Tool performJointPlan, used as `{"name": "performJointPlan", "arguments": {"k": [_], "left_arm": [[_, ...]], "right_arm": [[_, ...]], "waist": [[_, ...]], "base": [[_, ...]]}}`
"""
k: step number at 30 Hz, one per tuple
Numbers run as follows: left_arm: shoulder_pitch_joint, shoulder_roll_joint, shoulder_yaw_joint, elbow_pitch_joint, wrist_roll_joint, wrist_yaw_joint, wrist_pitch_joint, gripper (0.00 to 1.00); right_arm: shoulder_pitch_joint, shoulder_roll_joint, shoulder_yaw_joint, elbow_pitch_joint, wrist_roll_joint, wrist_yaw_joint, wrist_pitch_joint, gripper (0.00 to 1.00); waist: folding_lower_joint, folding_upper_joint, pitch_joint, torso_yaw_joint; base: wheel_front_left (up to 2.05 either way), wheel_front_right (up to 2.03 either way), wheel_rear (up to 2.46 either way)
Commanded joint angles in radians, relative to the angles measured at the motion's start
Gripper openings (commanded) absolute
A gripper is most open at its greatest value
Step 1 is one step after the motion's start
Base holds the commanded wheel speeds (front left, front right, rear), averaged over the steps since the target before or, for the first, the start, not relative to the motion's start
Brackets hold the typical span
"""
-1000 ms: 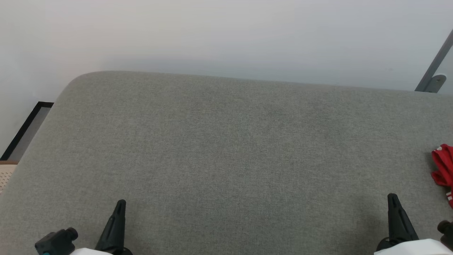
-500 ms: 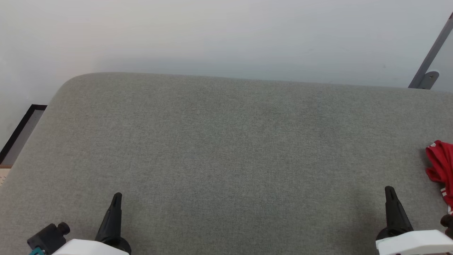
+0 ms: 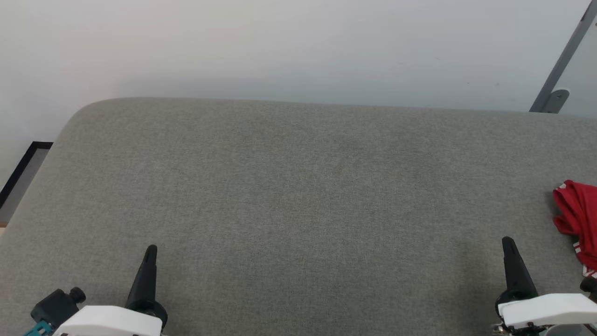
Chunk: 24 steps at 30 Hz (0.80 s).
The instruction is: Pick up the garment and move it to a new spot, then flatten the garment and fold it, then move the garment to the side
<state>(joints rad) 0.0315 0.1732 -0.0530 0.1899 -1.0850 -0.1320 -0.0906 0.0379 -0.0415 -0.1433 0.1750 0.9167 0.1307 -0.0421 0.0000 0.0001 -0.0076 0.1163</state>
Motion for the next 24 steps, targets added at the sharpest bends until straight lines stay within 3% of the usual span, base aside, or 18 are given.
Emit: {"name": "performJointPlan", "arguments": {"k": [1, 24], "left_arm": [[-0.029, 0.001, 0.013, -0.006, -0.034, 0.001, 0.009, 0.00], [-0.074, -0.038, 0.062, 0.016, -0.224, 0.001, 0.075, 0.00]], "right_arm": [[-0.026, -0.007, 0.002, -0.005, 0.037, 0.000, 0.009, 0.00], [-0.076, -0.008, 0.012, 0.023, 0.281, 0.000, 0.065, 0.00]], "waist": [[0.0000, -0.0001, 0.000, -0.003], [0.0000, -0.0001, 0.003, -0.036]], "base": [[0.00, 0.00, 0.00], [0.00, 0.00, 0.00]]}}
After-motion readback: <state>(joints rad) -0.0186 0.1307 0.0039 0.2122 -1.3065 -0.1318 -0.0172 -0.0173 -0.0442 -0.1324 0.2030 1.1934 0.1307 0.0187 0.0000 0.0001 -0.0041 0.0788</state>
